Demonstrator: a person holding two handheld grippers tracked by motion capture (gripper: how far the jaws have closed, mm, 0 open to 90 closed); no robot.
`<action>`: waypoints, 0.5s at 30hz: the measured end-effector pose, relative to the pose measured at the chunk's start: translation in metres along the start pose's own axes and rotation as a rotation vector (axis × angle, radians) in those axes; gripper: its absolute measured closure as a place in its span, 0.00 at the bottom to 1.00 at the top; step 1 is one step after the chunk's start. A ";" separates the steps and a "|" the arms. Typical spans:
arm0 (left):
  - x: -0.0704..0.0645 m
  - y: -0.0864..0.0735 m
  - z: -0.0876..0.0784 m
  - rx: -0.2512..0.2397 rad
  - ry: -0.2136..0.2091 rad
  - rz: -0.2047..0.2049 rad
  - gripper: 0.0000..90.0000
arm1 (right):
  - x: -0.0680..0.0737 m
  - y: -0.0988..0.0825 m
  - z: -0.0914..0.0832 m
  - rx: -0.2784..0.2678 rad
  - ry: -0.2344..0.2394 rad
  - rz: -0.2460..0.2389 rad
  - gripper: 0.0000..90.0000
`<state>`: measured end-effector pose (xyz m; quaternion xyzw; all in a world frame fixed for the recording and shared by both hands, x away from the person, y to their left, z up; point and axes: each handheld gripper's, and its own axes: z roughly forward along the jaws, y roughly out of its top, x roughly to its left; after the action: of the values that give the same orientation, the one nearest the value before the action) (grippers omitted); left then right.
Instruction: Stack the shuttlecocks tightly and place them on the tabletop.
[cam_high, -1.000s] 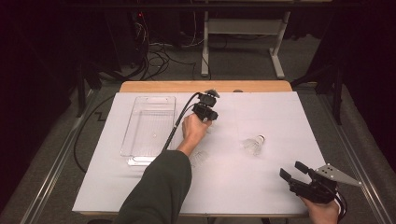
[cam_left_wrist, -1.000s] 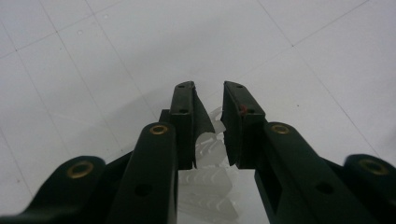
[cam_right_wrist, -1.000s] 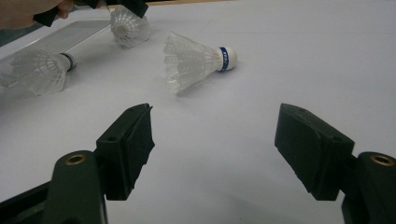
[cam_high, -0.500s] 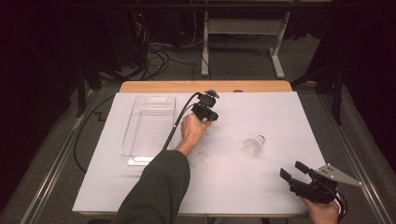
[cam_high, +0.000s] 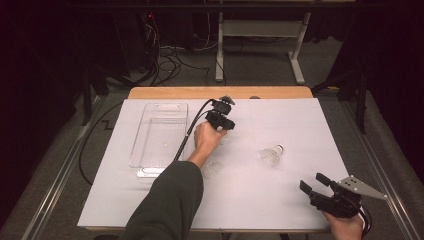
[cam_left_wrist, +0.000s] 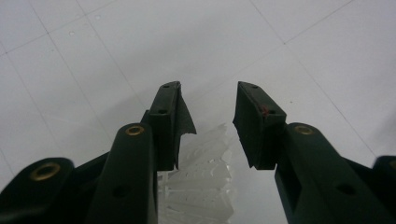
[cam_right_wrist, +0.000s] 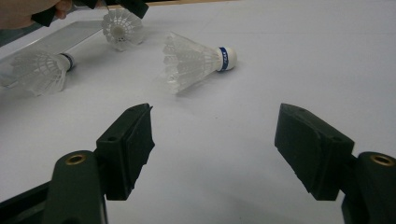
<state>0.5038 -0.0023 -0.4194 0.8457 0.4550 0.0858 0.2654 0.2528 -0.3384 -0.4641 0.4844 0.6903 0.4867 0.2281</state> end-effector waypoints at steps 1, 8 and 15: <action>0.000 0.000 0.000 0.000 0.000 0.000 0.67 | 0.000 0.000 0.000 0.000 0.000 0.000 0.32; 0.001 0.001 -0.007 -0.018 -0.038 0.000 0.61 | 0.000 0.000 0.000 0.000 -0.002 0.000 0.32; 0.002 0.001 -0.016 -0.033 -0.064 -0.005 0.53 | 0.000 0.000 0.000 0.001 -0.003 0.000 0.32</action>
<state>0.4992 0.0048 -0.4057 0.8424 0.4467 0.0657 0.2940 0.2530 -0.3382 -0.4642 0.4849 0.6903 0.4857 0.2289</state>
